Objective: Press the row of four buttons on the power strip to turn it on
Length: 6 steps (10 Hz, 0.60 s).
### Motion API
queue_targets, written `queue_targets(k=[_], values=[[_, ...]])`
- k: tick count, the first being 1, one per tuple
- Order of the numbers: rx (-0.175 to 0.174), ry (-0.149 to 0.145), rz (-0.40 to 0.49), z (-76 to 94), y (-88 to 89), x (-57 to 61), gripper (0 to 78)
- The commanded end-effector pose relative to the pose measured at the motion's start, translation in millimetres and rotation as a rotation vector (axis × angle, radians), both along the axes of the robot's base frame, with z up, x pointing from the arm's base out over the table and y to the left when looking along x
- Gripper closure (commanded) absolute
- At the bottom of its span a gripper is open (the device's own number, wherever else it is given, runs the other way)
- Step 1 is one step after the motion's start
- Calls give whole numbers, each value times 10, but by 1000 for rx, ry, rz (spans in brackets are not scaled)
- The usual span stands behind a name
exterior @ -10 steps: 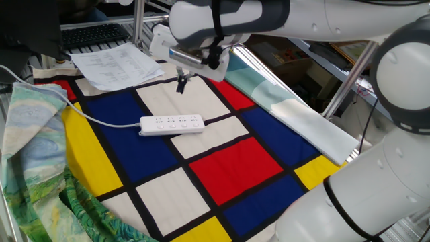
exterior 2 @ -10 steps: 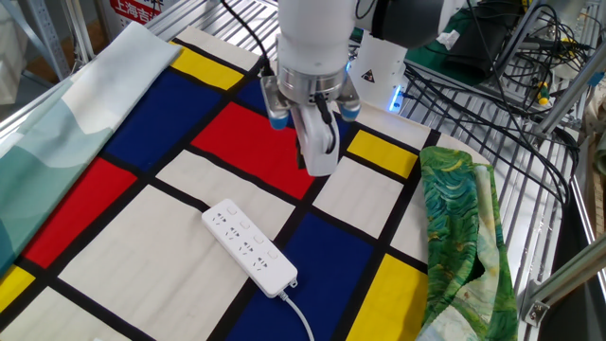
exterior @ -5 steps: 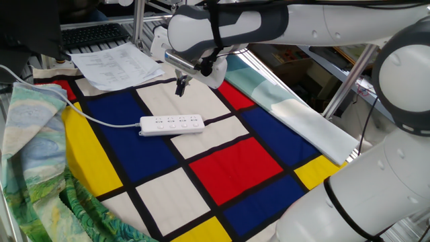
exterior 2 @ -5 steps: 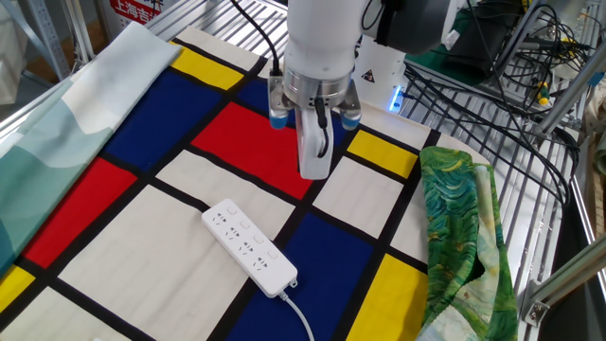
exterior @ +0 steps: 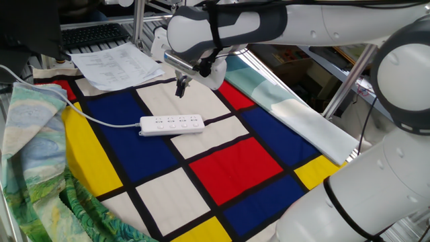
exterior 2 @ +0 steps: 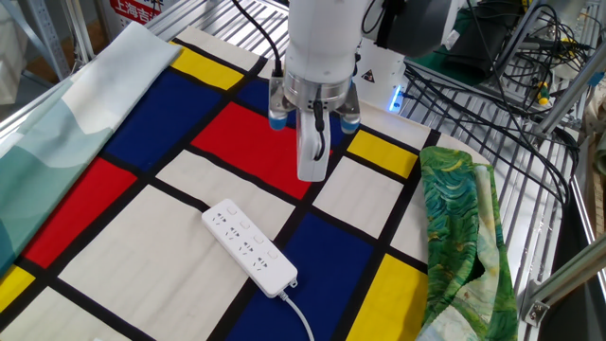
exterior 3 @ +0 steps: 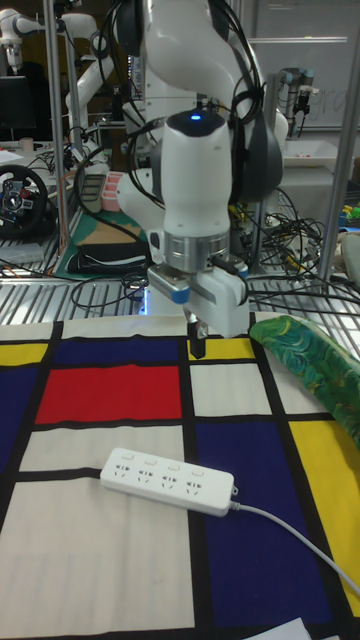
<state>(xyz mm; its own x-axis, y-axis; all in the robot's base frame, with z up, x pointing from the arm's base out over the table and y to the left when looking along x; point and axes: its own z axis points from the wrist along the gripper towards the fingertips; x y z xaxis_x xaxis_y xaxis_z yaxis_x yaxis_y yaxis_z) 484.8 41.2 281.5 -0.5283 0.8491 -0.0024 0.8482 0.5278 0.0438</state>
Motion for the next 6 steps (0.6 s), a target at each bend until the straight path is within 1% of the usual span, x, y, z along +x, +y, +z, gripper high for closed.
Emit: queue_targets(k=[1,3,6], values=[[-18,-3,-3,-55,-16,2,776],[-28,-5,-15,-73,-19,-1,776],[-27,-11,-31,-68,-5,-7,776]])
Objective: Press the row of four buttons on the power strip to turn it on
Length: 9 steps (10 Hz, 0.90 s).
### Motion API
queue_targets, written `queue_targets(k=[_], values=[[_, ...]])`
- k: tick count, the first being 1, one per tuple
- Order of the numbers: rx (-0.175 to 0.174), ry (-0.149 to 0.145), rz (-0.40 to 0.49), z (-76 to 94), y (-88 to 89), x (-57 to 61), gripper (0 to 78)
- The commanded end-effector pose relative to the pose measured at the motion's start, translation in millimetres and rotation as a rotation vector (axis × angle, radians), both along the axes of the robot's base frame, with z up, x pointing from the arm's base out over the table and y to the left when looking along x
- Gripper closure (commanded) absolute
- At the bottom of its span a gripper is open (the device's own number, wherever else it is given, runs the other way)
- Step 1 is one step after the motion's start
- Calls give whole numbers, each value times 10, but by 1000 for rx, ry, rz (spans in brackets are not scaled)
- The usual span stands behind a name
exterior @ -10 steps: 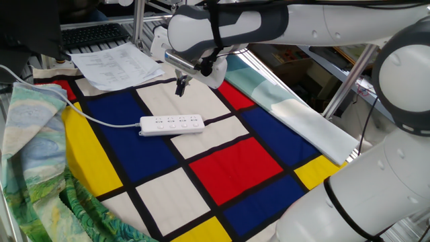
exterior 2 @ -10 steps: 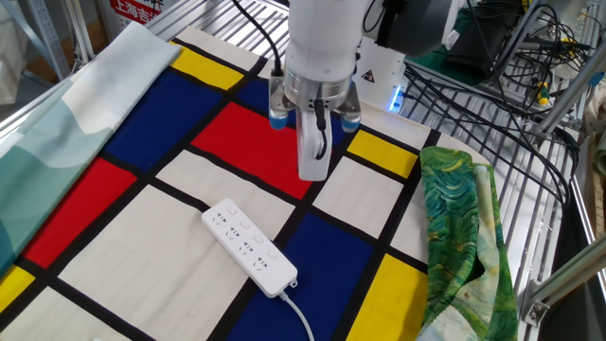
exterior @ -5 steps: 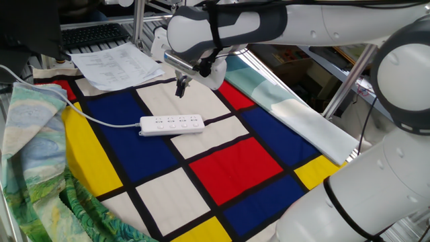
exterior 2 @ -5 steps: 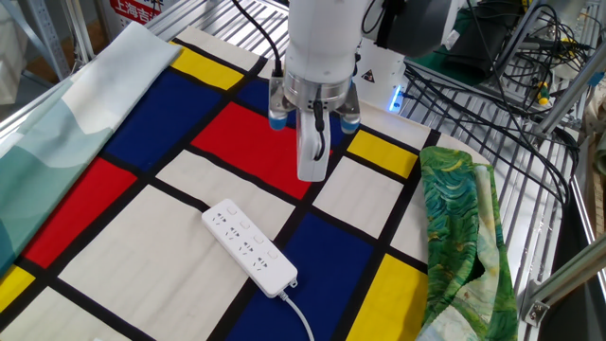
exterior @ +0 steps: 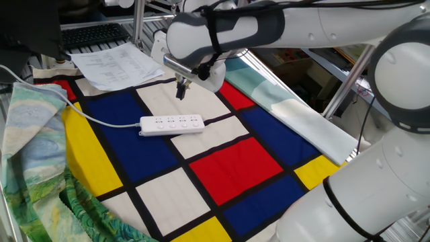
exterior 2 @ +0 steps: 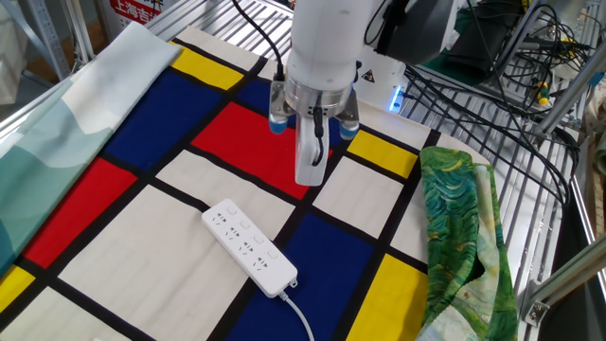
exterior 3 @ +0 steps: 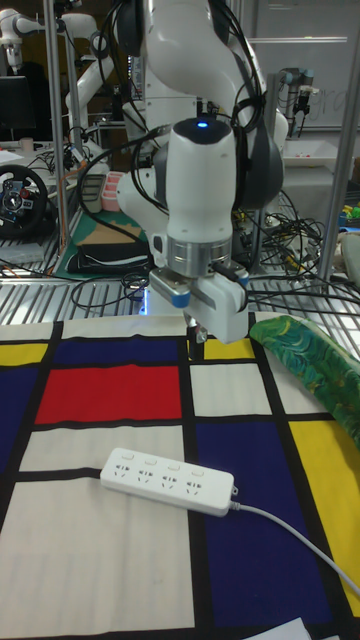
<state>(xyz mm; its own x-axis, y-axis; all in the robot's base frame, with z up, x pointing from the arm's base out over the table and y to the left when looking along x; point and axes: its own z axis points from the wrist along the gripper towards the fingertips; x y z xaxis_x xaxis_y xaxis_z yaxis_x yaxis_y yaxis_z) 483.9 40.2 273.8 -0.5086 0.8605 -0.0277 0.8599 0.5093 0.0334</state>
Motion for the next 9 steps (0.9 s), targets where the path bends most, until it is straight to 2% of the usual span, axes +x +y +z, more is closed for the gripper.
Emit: queue_targets(k=[1,4,5,6,7,9], values=[[-4,-9,-19,9,5,2,776],[0,-11,-45,25,39,-13,776],[-1,-19,-45,25,39,-13,776],[-1,-49,-31,25,39,-13,776],[2,-52,-32,25,39,-13,776],[28,-49,-52,25,39,-13,776]])
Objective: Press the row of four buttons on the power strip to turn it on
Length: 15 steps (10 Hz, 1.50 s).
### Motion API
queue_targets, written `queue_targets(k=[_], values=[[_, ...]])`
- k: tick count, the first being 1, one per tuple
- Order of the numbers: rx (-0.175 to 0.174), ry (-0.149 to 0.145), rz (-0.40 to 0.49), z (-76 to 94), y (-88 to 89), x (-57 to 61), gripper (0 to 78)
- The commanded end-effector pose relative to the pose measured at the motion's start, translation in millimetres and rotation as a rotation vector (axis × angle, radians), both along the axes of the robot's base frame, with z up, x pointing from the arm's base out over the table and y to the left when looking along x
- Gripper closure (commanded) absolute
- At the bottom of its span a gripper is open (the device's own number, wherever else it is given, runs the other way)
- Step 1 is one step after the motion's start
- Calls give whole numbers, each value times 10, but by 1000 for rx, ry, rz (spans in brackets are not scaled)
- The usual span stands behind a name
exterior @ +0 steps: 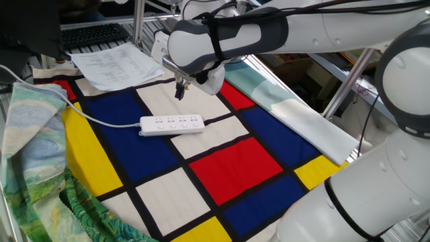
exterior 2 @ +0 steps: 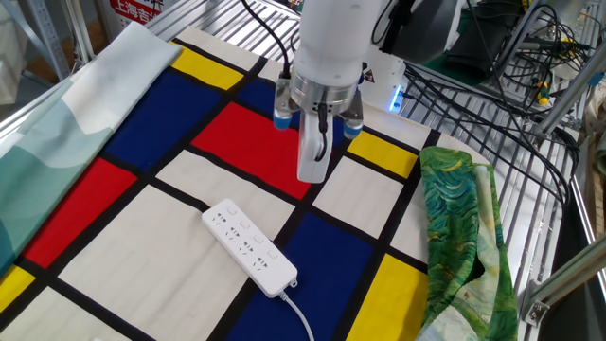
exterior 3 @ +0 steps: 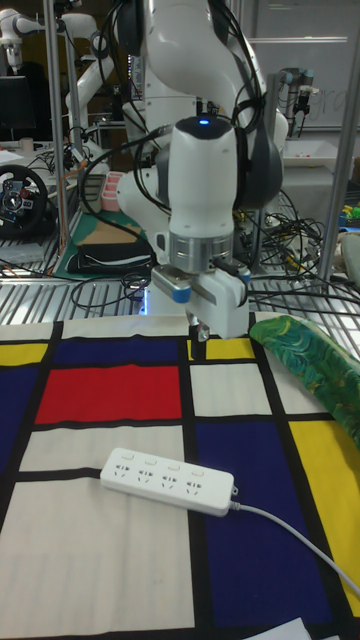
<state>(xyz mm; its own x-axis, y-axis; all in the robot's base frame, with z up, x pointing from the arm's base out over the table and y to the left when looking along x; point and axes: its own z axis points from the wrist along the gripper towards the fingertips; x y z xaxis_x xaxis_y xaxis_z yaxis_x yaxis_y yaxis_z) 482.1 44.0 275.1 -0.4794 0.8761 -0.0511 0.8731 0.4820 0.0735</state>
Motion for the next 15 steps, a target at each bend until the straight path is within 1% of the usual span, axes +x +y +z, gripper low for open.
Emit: queue_targets(k=[1,2,4,5,6,7,8,9,11,13,15], values=[[28,-1,-16,12,0,6,776],[36,-1,-34,12,0,6,776],[33,-4,-49,12,0,6,776],[34,-19,-56,12,0,6,776],[39,-20,-52,12,0,6,776],[47,-18,-43,12,0,6,776],[72,-17,-43,12,0,6,776],[85,-14,-46,12,0,6,776],[91,-5,-72,0,8,13,776],[83,-5,-109,-60,60,41,776],[83,-5,-130,-119,106,67,776]])
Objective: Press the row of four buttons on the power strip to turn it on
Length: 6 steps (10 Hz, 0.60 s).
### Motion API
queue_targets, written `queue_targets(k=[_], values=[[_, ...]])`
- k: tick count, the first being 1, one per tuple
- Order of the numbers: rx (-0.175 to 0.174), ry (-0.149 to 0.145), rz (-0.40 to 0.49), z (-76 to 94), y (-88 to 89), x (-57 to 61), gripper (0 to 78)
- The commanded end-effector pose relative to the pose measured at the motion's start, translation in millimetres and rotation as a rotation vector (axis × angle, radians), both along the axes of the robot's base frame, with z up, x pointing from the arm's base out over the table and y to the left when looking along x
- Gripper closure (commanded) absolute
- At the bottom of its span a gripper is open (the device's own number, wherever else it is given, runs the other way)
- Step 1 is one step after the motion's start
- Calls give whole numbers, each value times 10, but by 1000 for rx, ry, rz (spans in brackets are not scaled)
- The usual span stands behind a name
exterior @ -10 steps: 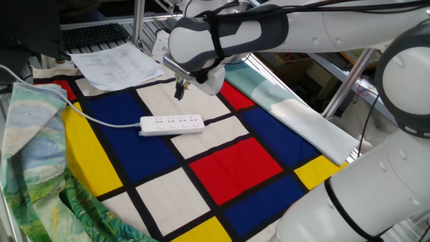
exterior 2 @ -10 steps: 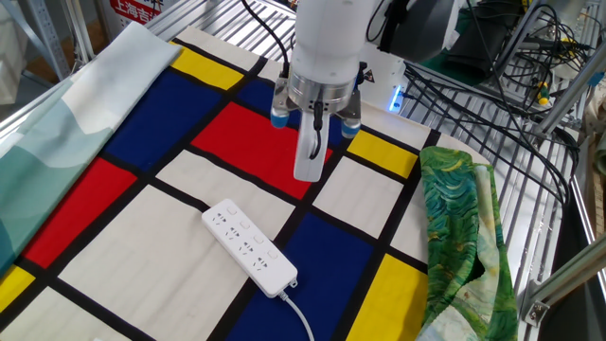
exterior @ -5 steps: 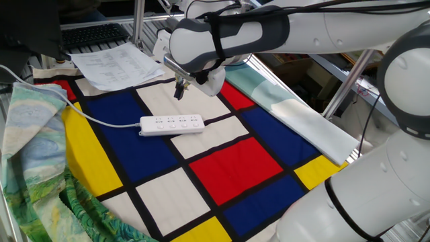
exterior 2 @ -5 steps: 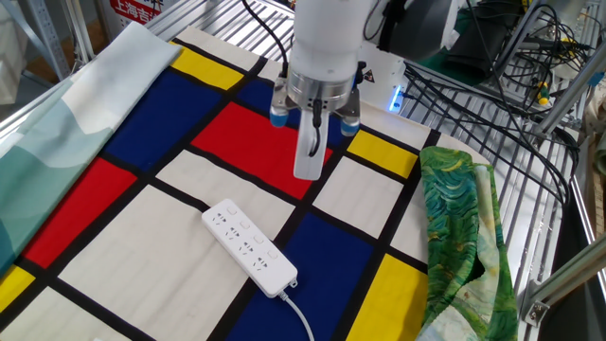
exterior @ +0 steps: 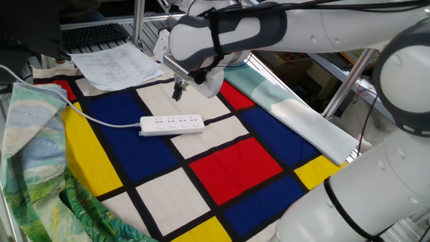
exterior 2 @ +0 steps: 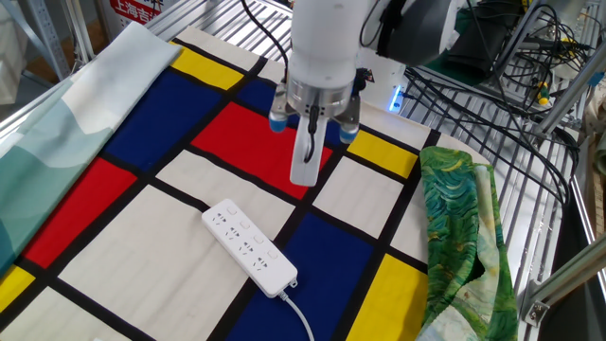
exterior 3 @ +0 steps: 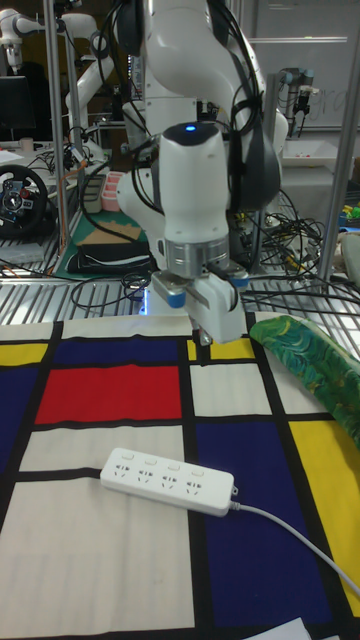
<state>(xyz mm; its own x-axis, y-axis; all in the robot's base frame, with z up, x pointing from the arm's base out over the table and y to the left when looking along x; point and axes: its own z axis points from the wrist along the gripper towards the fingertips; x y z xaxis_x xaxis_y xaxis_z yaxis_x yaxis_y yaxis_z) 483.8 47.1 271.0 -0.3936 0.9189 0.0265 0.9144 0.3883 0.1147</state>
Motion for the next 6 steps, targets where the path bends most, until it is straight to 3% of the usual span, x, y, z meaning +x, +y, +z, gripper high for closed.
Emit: queue_targets(k=[1,6], values=[[4,3,-52,-131,111,67,776],[0,6,-115,-347,215,169,776]])
